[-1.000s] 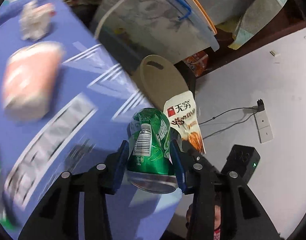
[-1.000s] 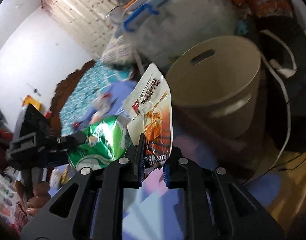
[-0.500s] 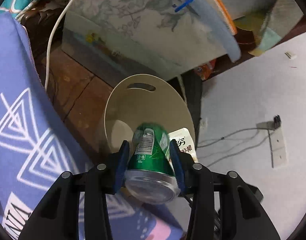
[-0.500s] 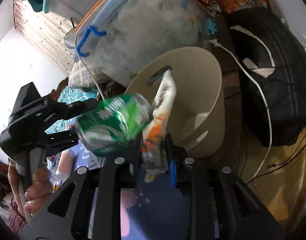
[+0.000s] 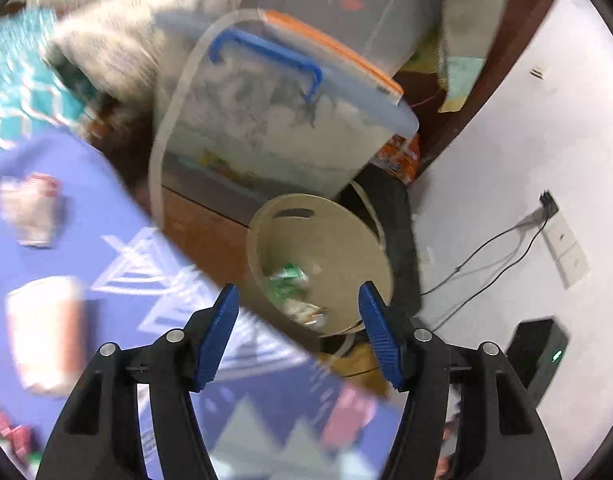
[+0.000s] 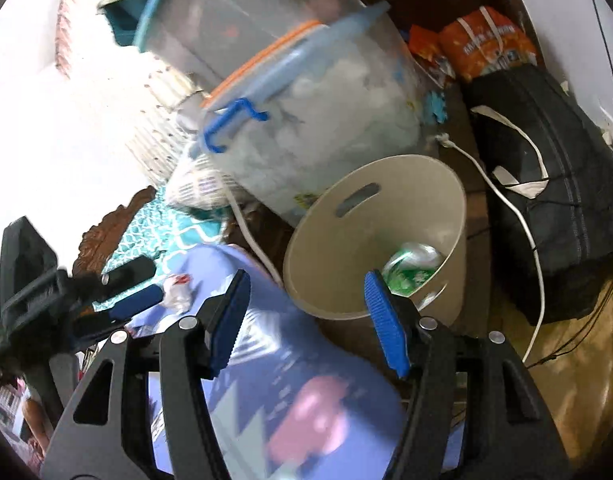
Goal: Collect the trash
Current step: 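Return both tools to the bed over the remaining trash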
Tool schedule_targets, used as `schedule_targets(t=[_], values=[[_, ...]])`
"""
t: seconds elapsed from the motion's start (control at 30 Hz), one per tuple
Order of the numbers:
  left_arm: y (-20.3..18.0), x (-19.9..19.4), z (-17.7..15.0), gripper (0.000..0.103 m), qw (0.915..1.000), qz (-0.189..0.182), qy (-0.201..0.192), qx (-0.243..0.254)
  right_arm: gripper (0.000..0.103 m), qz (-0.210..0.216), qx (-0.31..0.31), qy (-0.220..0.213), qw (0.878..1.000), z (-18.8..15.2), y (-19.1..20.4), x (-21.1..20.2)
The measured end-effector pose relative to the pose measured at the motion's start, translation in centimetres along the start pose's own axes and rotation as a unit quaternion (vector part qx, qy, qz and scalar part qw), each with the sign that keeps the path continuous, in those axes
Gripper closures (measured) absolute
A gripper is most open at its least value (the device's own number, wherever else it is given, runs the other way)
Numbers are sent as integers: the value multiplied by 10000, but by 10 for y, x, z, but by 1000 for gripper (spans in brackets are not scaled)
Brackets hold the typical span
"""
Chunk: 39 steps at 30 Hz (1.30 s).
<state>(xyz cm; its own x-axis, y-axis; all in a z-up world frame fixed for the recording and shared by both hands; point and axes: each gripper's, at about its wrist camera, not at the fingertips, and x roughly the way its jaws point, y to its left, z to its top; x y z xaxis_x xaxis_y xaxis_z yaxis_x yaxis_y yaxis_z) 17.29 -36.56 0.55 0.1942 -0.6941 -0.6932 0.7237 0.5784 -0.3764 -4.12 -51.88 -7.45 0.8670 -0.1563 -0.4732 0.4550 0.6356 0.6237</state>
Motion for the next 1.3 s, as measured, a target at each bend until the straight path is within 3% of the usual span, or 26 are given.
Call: schedule_targets(t=[0.13,0.23,0.43,0.63,0.8,1.03,1.13,1.3], values=[[13,-60,-49,41,9956,741,-458,355,33,77,-62,-40,9999,-38,28,-19],[34,-93,-85,40,9898,1269,-559,337,32,232,-172,132,9995,-69,51,-25],[85,-151,-147,40,9741,2165,-649,-48,31,556,-520,529,9957,-123,102,-23],[139,-204,-197,40,9521,2903,-758,-591,31,771,-1134,887,9866,-169,155,-16],[172,-238,-229,39,9328,3343,-909,-996,31,846,-1616,1164,9763,-202,192,-1],[207,-276,-258,36,9026,3903,-1091,-1450,31,983,-2151,1175,9645,-218,238,10],[217,-286,-264,35,8975,3922,-1163,-1644,31,1043,-2295,1168,9606,-225,254,15],[226,-295,-268,34,8989,3731,-1325,-1879,31,1076,-2447,1251,9555,-237,267,21]])
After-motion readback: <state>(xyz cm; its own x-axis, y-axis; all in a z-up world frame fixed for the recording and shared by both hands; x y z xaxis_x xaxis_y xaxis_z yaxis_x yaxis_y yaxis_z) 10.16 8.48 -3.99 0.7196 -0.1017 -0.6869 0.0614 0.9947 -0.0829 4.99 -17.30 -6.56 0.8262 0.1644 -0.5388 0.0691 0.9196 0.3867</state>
